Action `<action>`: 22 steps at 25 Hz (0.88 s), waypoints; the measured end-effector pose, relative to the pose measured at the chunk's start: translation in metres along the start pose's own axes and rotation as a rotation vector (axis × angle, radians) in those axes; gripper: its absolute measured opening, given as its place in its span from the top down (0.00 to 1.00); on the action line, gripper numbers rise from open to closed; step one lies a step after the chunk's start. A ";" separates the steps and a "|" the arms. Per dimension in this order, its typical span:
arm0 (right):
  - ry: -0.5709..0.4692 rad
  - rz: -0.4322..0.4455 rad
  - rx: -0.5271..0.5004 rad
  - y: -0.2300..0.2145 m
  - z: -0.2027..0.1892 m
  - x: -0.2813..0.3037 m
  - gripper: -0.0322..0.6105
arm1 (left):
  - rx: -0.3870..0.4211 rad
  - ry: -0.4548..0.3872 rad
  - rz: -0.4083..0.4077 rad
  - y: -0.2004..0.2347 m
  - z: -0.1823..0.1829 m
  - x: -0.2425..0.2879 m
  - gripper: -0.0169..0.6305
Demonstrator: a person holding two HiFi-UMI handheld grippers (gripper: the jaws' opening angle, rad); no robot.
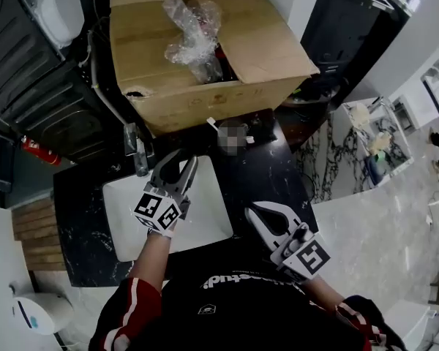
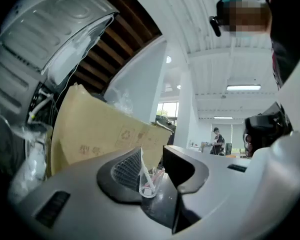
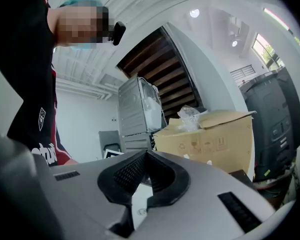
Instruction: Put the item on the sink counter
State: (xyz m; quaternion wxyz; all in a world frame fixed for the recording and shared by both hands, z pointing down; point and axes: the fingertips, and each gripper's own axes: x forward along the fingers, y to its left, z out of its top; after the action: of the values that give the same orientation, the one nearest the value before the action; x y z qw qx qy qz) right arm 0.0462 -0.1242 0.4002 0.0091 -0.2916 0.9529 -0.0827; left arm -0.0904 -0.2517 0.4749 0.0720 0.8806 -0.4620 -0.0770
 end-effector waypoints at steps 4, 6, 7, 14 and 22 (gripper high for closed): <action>-0.004 0.052 -0.015 0.008 0.005 0.022 0.89 | 0.169 -0.006 -0.005 -0.016 0.038 -0.034 0.76; -0.009 0.082 -0.028 0.012 0.007 0.035 0.89 | 0.230 -0.014 -0.008 -0.023 0.055 -0.051 0.77; -0.009 0.097 -0.034 0.016 0.008 0.042 0.89 | 0.256 -0.014 -0.017 -0.027 0.062 -0.060 0.77; -0.003 0.180 -0.056 0.038 0.011 0.077 0.89 | 0.294 -0.007 -0.017 -0.036 0.086 -0.118 0.92; -0.002 0.217 -0.102 0.051 0.016 0.098 0.89 | 0.280 0.124 -0.008 -0.045 0.070 -0.138 0.95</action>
State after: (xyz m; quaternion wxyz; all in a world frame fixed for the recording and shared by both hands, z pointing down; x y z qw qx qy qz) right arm -0.0626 -0.1394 0.3790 0.0042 -0.1870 0.9818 -0.0323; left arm -0.1464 -0.1164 0.4070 -0.0237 0.8869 -0.4594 0.0423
